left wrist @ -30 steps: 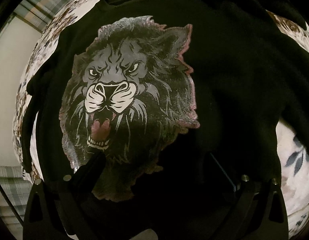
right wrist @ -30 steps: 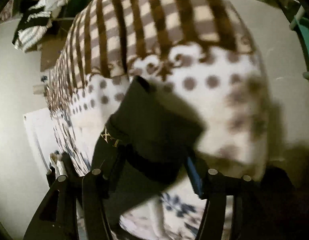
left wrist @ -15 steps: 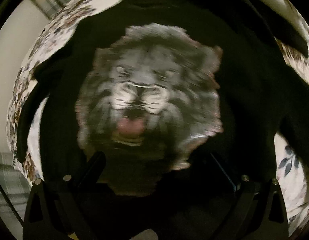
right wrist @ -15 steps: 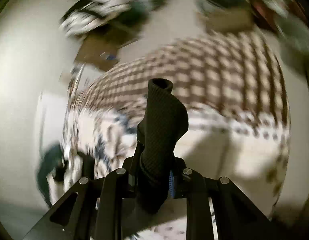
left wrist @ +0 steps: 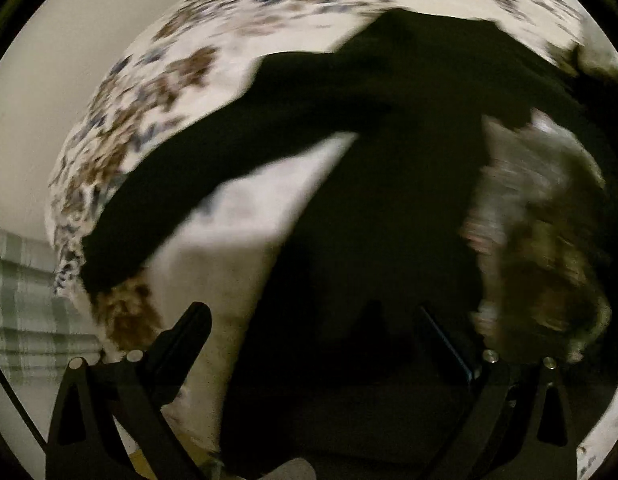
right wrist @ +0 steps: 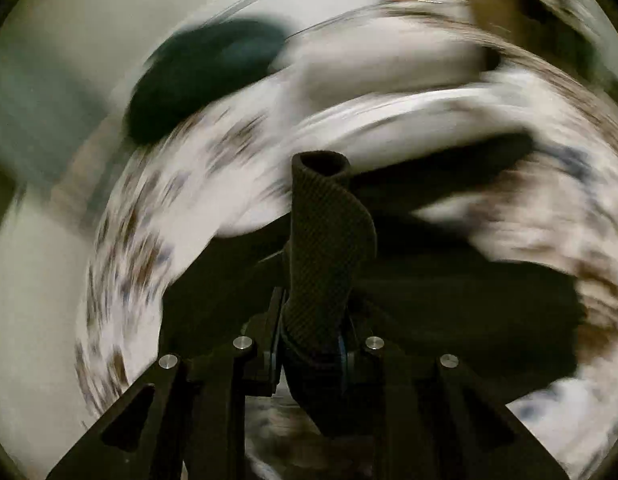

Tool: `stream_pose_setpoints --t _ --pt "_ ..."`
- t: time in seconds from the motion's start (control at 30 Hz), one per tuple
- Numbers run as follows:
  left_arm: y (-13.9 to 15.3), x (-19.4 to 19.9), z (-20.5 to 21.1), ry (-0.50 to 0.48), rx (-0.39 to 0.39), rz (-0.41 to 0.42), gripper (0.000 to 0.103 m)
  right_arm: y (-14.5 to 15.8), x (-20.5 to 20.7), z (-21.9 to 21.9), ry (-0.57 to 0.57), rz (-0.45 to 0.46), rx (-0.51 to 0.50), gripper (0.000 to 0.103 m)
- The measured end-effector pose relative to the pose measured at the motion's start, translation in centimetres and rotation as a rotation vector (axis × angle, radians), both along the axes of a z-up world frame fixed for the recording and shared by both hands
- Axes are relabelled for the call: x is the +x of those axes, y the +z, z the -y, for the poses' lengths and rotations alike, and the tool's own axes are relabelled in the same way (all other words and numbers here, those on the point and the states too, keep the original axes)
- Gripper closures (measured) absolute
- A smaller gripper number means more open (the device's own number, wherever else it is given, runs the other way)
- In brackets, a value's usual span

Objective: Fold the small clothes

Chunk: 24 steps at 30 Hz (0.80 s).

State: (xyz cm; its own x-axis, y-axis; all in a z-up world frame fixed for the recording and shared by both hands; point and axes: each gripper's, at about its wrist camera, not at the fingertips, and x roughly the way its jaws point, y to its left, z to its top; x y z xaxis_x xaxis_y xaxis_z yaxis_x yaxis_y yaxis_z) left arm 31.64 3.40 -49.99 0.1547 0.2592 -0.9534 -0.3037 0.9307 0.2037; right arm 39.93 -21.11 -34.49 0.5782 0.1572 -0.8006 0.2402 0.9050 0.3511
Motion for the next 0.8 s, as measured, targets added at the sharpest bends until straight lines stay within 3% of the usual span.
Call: stream_pose_setpoints --t 0.07,0.17,0.27,0.33,0.43,0.53,0.63,0.8 --pt "-0.3 -0.1 -3.2 0.039 0.009 -0.002 0.000 -2.5 3.1 -8.3 0.140 -0.024 -0.085 0.081" --pt "-0.8 -0.7 -7.2 0.095 0.013 -0.009 0.000 -7.5 4.9 -16.6 0.276 -0.079 -0.165 0.081" --pt "-1.1 -1.4 -10.2 0.146 0.005 -0.006 0.000 -12.4 6.3 -19.2 0.329 -0.158 -0.194 0.080" --pt "-1.4 -1.8 -11.9 0.177 0.000 -0.008 0.000 -14.2 5.8 -19.5 0.357 -0.224 -0.158 0.065" --pt "-1.7 -2.5 -13.5 0.219 -0.021 -0.011 0.000 -16.5 7.7 -16.6 0.397 -0.278 0.029 0.043" --pt "-1.5 -3.4 -15.2 0.267 -0.062 0.011 0.000 -14.3 5.4 -12.0 0.339 -0.241 0.167 0.033" --pt "-1.5 -4.3 -17.5 0.361 -0.141 0.052 0.000 -12.3 2.3 -5.5 0.198 -0.261 0.132 0.031" --pt "-3.3 -6.0 -22.6 0.625 -0.336 0.147 0.000 -12.8 -0.5 0.8 0.066 -0.368 0.052 0.031"
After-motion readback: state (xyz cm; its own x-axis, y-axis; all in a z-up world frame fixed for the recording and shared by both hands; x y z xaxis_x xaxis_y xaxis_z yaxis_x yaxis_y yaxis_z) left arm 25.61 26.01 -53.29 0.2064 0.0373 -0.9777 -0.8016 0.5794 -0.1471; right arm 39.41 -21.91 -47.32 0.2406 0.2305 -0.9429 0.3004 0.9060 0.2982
